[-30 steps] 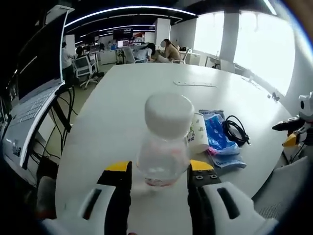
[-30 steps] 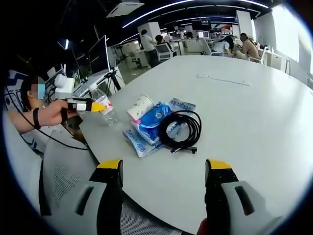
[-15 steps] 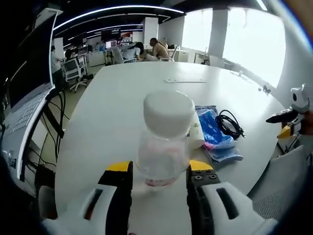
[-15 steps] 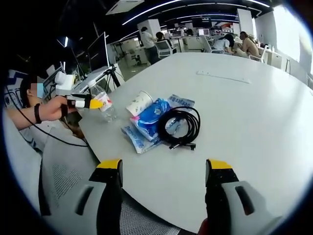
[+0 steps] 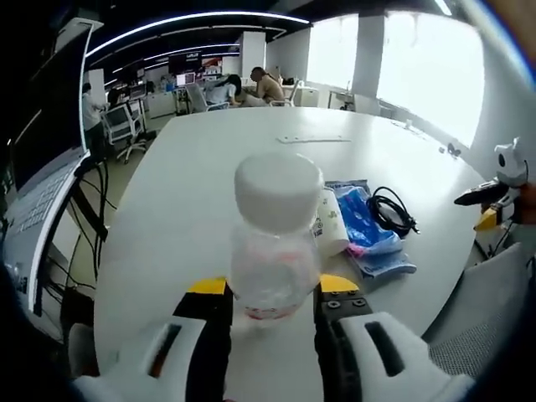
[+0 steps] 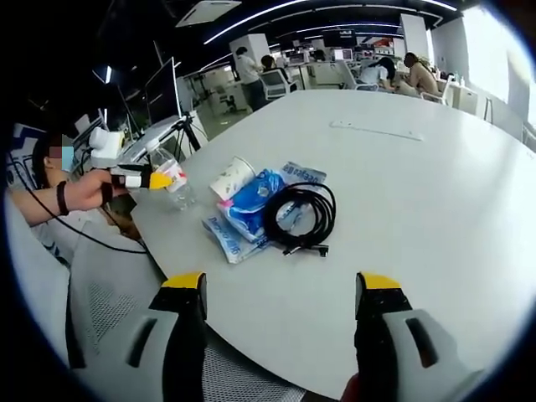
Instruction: Arrange the tabletop items into an orderly group along one side of the table until the central work area is clear of visible clutter.
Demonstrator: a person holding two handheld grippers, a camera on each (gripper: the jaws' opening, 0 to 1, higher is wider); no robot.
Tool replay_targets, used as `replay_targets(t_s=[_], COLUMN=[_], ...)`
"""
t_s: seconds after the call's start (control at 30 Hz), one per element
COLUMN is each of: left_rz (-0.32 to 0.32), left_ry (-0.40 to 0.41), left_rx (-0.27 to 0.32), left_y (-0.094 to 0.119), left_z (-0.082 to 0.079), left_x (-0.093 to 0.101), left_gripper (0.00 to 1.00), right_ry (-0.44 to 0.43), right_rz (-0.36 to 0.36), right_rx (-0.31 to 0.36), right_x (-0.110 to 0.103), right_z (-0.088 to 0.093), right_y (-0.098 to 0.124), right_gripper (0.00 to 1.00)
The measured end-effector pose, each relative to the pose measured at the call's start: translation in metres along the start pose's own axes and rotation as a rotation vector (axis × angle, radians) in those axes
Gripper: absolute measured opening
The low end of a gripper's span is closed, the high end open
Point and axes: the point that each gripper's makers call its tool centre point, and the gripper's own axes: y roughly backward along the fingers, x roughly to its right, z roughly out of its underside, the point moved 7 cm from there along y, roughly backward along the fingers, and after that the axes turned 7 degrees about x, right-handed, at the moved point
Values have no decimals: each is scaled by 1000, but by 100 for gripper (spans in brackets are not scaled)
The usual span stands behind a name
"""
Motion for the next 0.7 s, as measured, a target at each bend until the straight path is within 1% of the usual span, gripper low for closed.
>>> replay_targets(t_s=[0.1,0.33,0.7], left_rz=[-16,-26,-48], left_ry=[7,6,12], left_rx=[1,0,0], left_y=[-2,-6,-18], left_z=[-1,-4,-12], left_x=[-1,-3,-7], left_gripper=[37,37,37], right_ry=[-6,-2,-1], right_rz=[-6,-3,-1], right_rx=[-1,1,0], right_x=[-1,0,1], right_z=[0,-1,-2], right_y=[-1,-1,-2], right_gripper=[70,70,70])
